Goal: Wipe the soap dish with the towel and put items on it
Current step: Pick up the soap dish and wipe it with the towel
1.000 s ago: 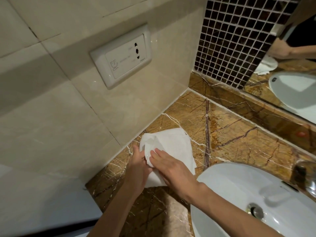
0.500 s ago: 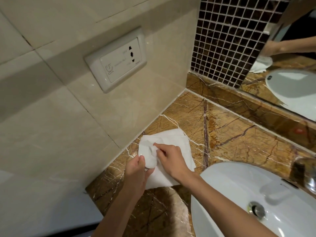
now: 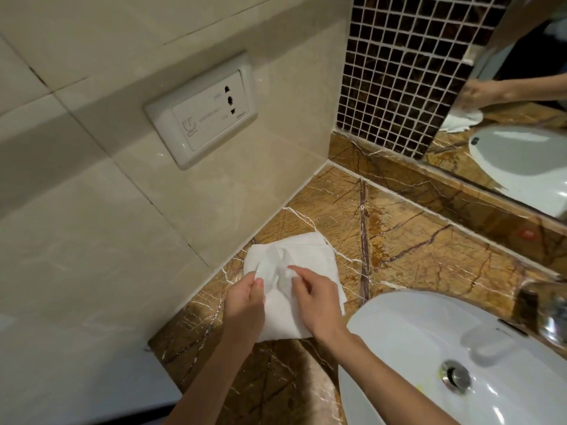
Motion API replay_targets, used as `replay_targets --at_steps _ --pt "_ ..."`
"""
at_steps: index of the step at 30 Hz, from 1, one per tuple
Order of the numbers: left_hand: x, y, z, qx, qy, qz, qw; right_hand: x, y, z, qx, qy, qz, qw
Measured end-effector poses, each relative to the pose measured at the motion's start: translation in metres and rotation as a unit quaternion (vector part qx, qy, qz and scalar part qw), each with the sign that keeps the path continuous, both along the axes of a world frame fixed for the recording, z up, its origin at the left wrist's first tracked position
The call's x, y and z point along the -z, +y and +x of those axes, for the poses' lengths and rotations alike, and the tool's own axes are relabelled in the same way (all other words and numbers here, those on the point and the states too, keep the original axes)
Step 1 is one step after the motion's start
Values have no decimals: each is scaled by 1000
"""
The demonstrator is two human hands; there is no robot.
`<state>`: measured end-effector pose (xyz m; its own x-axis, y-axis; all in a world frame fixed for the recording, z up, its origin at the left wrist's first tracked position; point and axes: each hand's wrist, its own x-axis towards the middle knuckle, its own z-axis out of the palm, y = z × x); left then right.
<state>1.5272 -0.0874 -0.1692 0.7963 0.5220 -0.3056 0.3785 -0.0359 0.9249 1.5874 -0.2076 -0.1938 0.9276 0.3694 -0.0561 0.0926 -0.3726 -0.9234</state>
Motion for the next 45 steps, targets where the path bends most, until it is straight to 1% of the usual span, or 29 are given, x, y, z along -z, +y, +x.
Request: replay_targets --at_steps 2,3,4,5,6,8,9,11,13,15,16,17,21,23,24,26,27,28,29,30,31,33,34,36,37,38,41,43,45 --pt "-3 0 -1 87 36 128 987 0 -6 8 73 34 51 996" --pt "-3 0 -3 119 35 213 969 0 -9 12 95 41 68 992" --pt "-4 -1 -6 142 15 276 950 -2 -10 14 98 38 74 992" --pt "3 -1 -11 169 1 318 933 -5 -9 15 86 25 63 994" --pt "8 1 -16 194 -15 320 927 -8 -9 14 59 6 43 997" --pt "9 2 -22 213 -47 295 930 -11 -8 12 -39 -38 -26 998" --pt "7 3 -21 208 -46 291 933 -9 -8 11 -104 -66 -76 990" --pt "11 5 -22 187 -40 231 954 -3 -7 10 -213 -105 -168 957" --pt "14 9 -25 164 -39 198 966 -2 -7 8 -258 -122 -206 936" --pt "12 13 -26 107 -28 108 988 0 -7 7 -268 -137 -210 930" --pt "16 15 -24 84 -28 49 995 1 -8 6 -268 -142 -209 930" --pt "19 17 -23 70 -22 11 997 2 -7 5 -267 -139 -204 931" --pt "23 19 -24 64 -34 -3 997 -2 -9 7 -259 -85 -151 950" --pt "24 18 -28 52 -29 -45 997 -5 -13 9 -234 -41 -121 964" --pt "23 17 -30 47 -18 -63 997 -5 -15 10 -194 -12 -94 976" --pt "19 16 -27 16 10 -71 997 -3 -19 10 -42 46 -13 998" --pt "17 16 -22 -11 14 -81 997 0 -22 10 50 70 26 996" --pt "14 17 -17 -44 20 -94 994 3 -24 11 131 90 52 986" --pt "11 18 -11 -76 29 -107 991 4 -24 12 190 102 58 975" --pt "8 19 -5 -104 43 -119 987 6 -24 13 224 102 43 968" --pt "7 21 0 -120 59 -129 983 6 -22 14 234 87 22 968" --pt "7 23 6 -116 90 -129 981 7 -17 12 211 59 -21 975" --pt "8 23 7 -107 104 -120 982 9 -15 11 193 47 -63 978" --pt "9 20 6 -103 118 -104 982 17 -14 7 159 26 -171 972" --pt "10 19 4 -108 117 -100 982 20 -15 7 152 19 -191 969" --pt "10 18 3 -113 113 -100 982 21 -16 9 154 11 -185 971" --pt "7 17 0 -132 96 -114 980 14 -13 25 148 -30 -125 981" --pt "6 17 -4 -143 81 -127 978 10 -6 42 104 -43 -111 987" --pt "2 22 -7 -147 76 -122 979 10 5 58 59 -46 -111 991"
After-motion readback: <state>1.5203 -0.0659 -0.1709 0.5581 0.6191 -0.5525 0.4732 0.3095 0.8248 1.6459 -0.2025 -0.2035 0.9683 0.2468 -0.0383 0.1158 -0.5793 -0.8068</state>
